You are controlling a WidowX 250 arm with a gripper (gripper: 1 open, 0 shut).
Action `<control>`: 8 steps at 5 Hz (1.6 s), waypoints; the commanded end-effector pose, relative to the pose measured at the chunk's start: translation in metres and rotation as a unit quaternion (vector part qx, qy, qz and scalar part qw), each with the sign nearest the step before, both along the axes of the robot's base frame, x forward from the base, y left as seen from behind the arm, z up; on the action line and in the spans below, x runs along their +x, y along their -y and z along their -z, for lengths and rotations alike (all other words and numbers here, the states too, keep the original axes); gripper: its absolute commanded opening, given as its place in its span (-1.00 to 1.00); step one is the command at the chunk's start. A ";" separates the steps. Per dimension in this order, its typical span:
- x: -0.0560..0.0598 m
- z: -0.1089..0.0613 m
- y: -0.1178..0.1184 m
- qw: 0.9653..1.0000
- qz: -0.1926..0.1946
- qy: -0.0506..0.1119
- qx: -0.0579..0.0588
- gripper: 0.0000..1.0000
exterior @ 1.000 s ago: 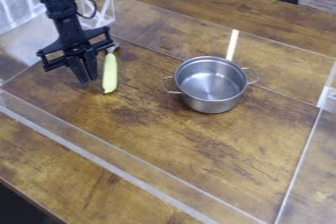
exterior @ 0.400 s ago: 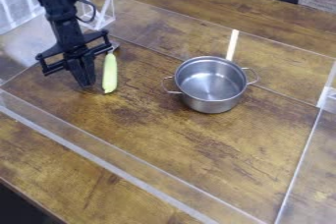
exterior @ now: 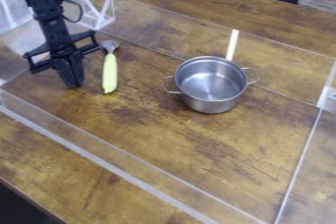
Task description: Move the green spoon to the left
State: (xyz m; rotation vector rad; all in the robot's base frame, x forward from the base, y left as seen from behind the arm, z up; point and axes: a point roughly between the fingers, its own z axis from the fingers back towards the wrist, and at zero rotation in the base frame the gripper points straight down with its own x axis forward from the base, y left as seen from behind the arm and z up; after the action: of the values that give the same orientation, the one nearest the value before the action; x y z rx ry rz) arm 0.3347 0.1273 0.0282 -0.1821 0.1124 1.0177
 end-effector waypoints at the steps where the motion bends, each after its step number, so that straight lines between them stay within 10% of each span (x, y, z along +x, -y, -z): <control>1: 0.003 -0.014 -0.009 1.000 -0.016 0.012 0.009 1.00; 2: 0.003 -0.025 -0.014 0.999 -0.042 0.007 0.007 -1.00; 3: 0.003 -0.034 -0.018 0.998 -0.064 0.001 0.003 -1.00; 4: 0.001 -0.036 -0.022 0.997 -0.079 -0.015 0.000 1.00; 5: 0.005 -0.025 -0.009 0.997 -0.076 -0.027 -0.003 1.00; 6: 0.011 -0.016 0.008 0.997 -0.074 -0.037 -0.005 -1.00; 7: 0.005 -0.014 0.014 0.994 -0.096 -0.042 -0.008 -1.00; 8: 0.005 -0.017 0.017 0.993 -0.111 -0.041 -0.011 1.00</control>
State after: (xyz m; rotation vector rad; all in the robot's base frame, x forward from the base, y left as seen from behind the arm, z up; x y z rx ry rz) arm 0.3363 0.1116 0.0247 -0.1622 0.2422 1.2561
